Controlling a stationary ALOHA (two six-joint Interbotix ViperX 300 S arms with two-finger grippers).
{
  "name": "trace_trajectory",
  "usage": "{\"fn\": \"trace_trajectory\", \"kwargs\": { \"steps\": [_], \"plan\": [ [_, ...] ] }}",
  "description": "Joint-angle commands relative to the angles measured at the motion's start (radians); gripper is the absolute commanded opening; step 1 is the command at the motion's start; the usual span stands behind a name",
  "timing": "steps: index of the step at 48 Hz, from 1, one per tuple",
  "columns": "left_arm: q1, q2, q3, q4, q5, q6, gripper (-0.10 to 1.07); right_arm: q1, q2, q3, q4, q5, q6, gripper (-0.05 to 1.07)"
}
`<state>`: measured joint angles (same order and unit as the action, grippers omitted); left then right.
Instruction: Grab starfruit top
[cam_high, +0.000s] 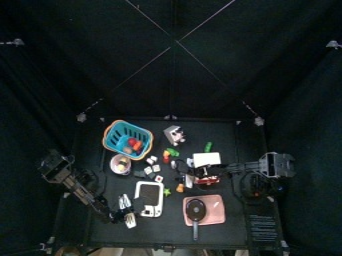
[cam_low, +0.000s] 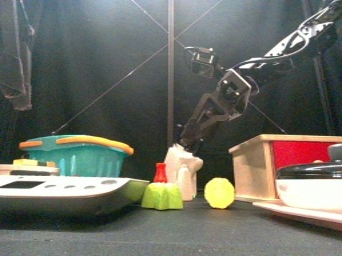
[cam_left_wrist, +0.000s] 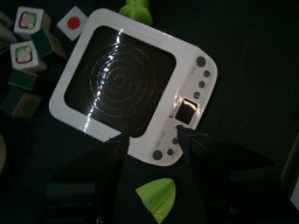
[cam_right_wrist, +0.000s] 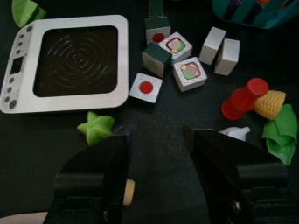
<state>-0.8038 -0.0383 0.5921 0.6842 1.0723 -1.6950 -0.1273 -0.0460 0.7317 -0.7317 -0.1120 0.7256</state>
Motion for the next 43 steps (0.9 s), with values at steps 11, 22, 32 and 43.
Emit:
{"fn": "trace_trajectory", "kwargs": {
  "steps": [11, 22, 32, 43],
  "plan": [
    [-0.040, 0.130, -0.172, -0.225, 0.169, -0.069, 0.85, -0.005, -0.017, -0.041, -0.002, -0.003, -0.008, 0.83],
    [-0.069, 0.164, -0.161, -0.345, 0.183, -0.069, 0.85, -0.008, 0.002, -0.044, -0.008, -0.003, -0.006, 0.83],
    [-0.095, 0.170, -0.126, -0.353, 0.094, -0.071, 0.84, 0.000, 0.009, -0.052, -0.002, -0.003, -0.003, 0.83],
    [-0.098, 0.173, -0.031, -0.351, 0.049, -0.072, 0.84, 0.002, 0.011, -0.049, 0.000, -0.003, 0.003, 0.83]
  ]
}}
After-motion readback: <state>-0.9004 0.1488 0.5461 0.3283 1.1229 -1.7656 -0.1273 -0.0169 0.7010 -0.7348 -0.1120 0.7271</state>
